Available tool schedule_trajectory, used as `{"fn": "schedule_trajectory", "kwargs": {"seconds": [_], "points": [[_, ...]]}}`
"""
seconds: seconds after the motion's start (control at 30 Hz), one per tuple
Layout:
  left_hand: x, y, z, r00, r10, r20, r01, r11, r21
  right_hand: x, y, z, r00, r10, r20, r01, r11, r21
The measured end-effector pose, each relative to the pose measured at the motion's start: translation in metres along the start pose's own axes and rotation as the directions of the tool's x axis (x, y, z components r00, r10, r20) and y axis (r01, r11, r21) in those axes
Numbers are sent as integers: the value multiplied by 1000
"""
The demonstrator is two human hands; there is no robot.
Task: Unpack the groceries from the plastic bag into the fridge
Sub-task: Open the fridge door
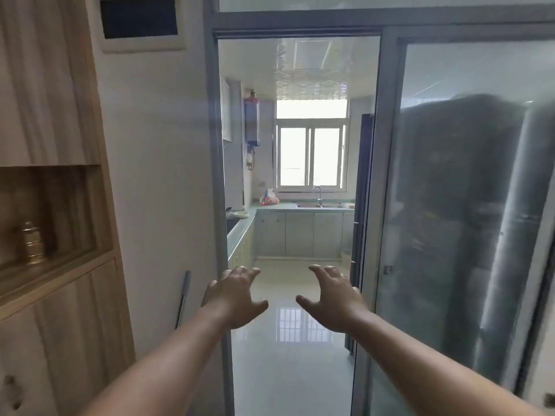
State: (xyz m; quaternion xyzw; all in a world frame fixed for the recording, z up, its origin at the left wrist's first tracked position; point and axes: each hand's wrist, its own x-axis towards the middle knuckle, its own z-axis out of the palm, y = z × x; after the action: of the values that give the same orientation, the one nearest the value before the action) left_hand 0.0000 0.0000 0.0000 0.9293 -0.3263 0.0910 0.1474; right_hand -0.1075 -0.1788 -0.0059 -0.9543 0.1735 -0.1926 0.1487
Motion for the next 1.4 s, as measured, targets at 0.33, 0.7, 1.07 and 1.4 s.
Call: {"fn": "schedule_trajectory", "kwargs": {"seconds": [0.33,0.7,1.07,1.4], "points": [[170,-90,68,996,-57,75,63,995,-76,182,23,86,993,97,71,-93,994,-55],[357,-111,113,996,-10,84,15,998,-57,347,74,128,984,167,57,-163,984,-71],[564,-99,180,991,-71,115,68,997,33,554,173,184,988,122,95,-124,992,26],[743,-87,224,991,-67,112,66,998,9,719,242,201,988,123,92,-125,992,15]]}}
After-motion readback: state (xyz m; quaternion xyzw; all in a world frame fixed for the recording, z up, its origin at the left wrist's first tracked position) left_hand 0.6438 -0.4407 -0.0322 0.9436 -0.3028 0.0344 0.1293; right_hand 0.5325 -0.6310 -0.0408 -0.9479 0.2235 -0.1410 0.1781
